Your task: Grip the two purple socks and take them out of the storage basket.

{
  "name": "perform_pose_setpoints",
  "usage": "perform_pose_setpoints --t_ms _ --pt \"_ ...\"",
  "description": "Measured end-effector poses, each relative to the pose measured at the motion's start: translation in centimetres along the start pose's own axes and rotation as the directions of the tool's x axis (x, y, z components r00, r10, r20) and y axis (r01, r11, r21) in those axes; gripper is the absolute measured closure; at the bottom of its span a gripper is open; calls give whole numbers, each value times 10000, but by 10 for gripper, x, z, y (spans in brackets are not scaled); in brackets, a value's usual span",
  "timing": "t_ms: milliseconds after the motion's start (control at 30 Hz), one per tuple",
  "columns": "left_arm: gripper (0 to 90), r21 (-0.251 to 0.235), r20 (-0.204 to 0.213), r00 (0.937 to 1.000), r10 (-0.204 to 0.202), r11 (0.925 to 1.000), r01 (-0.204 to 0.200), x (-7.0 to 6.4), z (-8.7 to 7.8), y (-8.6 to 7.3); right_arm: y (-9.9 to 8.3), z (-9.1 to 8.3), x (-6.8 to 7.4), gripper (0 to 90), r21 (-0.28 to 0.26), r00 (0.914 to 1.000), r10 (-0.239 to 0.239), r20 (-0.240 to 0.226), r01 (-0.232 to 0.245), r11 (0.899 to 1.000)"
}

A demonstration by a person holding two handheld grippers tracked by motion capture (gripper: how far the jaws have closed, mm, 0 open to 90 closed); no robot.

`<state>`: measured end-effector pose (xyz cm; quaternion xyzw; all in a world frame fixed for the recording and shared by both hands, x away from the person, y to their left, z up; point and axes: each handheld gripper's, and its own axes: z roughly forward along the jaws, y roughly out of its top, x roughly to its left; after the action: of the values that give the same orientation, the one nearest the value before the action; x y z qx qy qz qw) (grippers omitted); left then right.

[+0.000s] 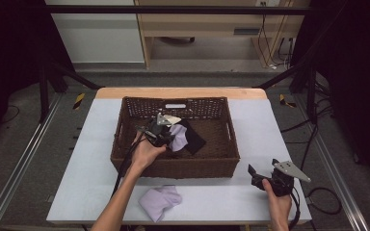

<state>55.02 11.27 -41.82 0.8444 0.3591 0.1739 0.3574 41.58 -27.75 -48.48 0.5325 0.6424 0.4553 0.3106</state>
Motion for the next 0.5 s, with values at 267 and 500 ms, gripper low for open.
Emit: perform_pose_setpoints --t_ms 267,500 --pt "798 -1560 -67 9996 -276 9874 262 2 -13 -1 0 0 0 51 18 10000 3 4 -3 10000" --pt "799 -2458 -19 9984 -570 9678 548 7 -22 -1 0 0 0 51 -3 10000 14 11 -14 10000"
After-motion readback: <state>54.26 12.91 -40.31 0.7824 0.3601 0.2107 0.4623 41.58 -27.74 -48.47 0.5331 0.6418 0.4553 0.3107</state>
